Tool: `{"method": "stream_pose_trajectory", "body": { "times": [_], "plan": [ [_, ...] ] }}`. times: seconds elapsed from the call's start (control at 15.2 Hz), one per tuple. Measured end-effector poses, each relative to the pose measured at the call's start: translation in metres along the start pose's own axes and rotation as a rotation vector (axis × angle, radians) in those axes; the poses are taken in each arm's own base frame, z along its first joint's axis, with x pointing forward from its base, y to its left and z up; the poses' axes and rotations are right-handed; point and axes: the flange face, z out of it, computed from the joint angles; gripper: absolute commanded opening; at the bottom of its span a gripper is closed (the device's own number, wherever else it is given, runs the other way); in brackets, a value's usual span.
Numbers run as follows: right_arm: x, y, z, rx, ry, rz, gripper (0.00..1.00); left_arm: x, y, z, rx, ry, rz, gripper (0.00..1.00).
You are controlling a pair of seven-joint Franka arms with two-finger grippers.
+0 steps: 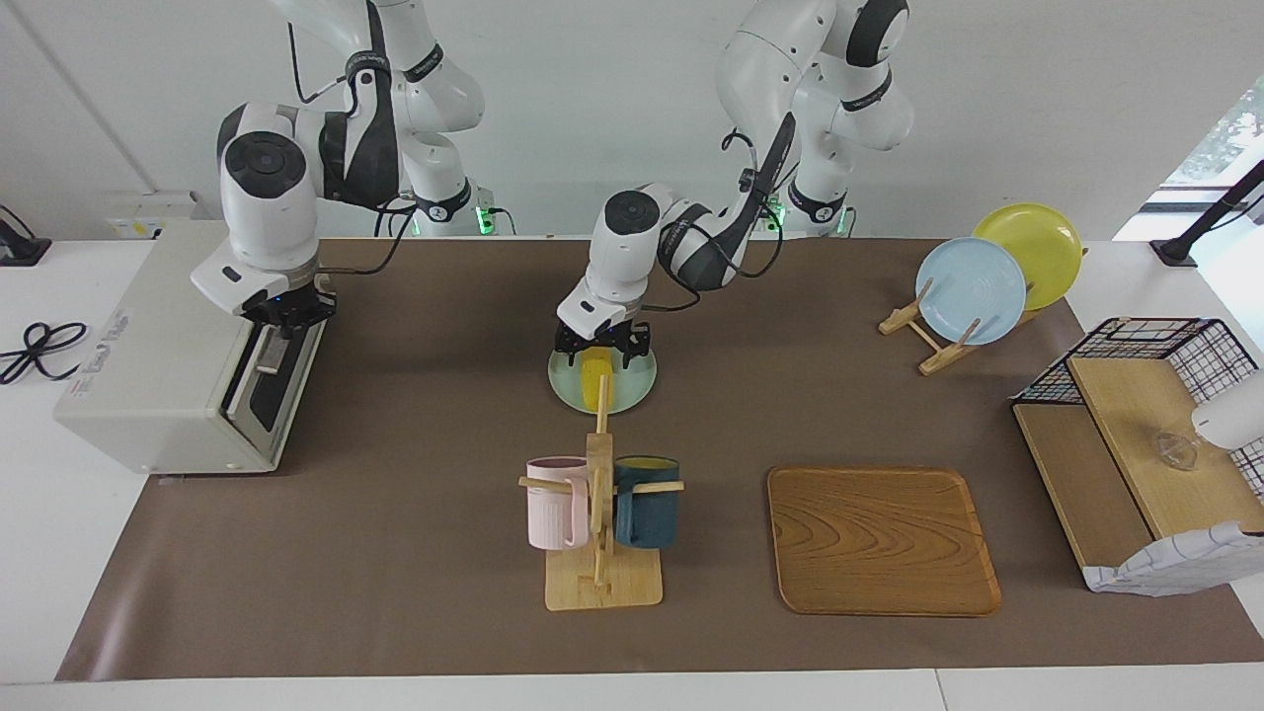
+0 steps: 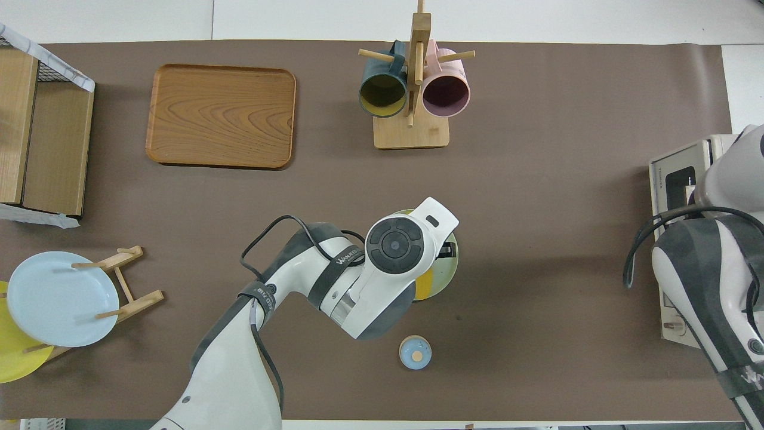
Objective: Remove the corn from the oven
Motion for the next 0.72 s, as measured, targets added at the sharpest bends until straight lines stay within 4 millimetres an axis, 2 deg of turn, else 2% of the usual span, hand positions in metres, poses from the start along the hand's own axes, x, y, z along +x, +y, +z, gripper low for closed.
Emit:
{"method": "stream_pose_trajectory", "body": {
  "times": [0.2,0.26,0.33,0.46,0.59,0.72],
  "plan": [
    [0.0,0.001,-0.002,0.035,-0.001,0.004,0.0,0.0,-0.001,0.001,0.002,-0.001,0.0,0.98],
    [-0.001,0.002,-0.004,0.056,-0.013,0.01,0.0,-0.001,-0.001,0.002,0.003,-0.002,0.0,0.9],
    [-0.003,0.004,-0.006,0.072,-0.036,0.016,0.0,-0.001,-0.001,0.002,0.004,-0.003,0.0,0.89],
    [-0.007,0.011,-0.017,0.088,-0.071,0.033,0.0,-0.001,-0.002,0.003,0.005,-0.003,-0.001,0.72],
    [-0.01,0.019,-0.037,0.102,-0.07,0.042,0.0,-0.001,-0.002,0.003,0.005,-0.003,-0.001,0.52],
    [-0.014,0.024,-0.058,0.121,-0.061,0.042,0.0,0.0,-0.002,0.003,0.005,-0.003,-0.003,0.27]
  ]
}}
